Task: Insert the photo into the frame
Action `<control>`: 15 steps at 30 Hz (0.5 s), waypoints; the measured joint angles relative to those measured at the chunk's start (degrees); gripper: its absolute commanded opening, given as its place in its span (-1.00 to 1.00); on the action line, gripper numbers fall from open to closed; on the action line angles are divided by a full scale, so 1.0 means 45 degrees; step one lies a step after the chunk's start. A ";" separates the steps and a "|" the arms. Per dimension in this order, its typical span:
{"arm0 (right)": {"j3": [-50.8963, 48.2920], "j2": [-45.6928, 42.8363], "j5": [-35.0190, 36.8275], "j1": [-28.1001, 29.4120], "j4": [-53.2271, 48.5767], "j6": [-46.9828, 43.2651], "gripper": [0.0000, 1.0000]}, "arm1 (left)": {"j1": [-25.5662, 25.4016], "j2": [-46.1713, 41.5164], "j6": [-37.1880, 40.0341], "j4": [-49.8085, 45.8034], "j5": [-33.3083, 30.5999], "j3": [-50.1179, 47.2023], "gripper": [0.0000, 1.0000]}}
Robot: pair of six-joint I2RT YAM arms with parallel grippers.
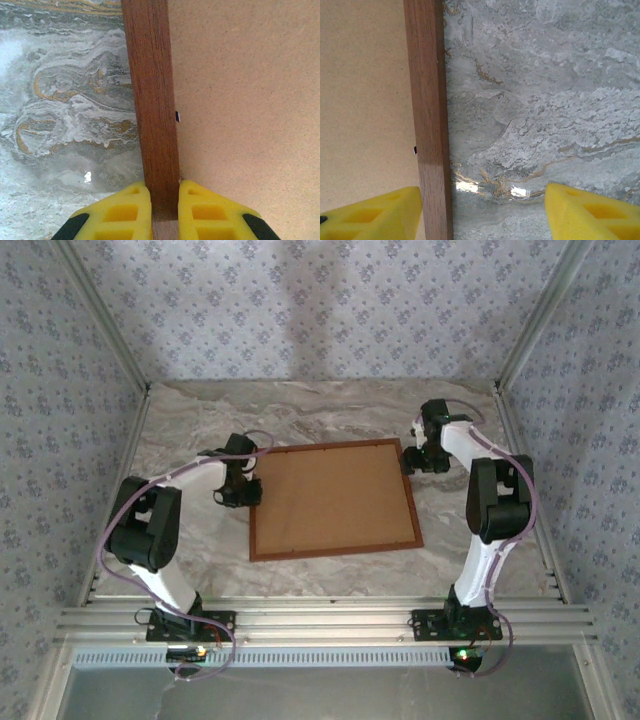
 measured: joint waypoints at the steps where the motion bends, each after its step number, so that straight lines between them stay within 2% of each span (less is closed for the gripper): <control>1: 0.0092 0.0058 0.0005 0.0000 -0.0005 -0.0049 0.35 | 0.0000 0.0019 0.0024 -0.0024 -0.0005 0.0019 -0.71; 15: 0.1054 0.0991 0.0151 0.0039 -0.0097 -0.0335 0.35 | 0.0000 0.0058 0.0039 -0.0078 -0.0005 0.0073 -0.70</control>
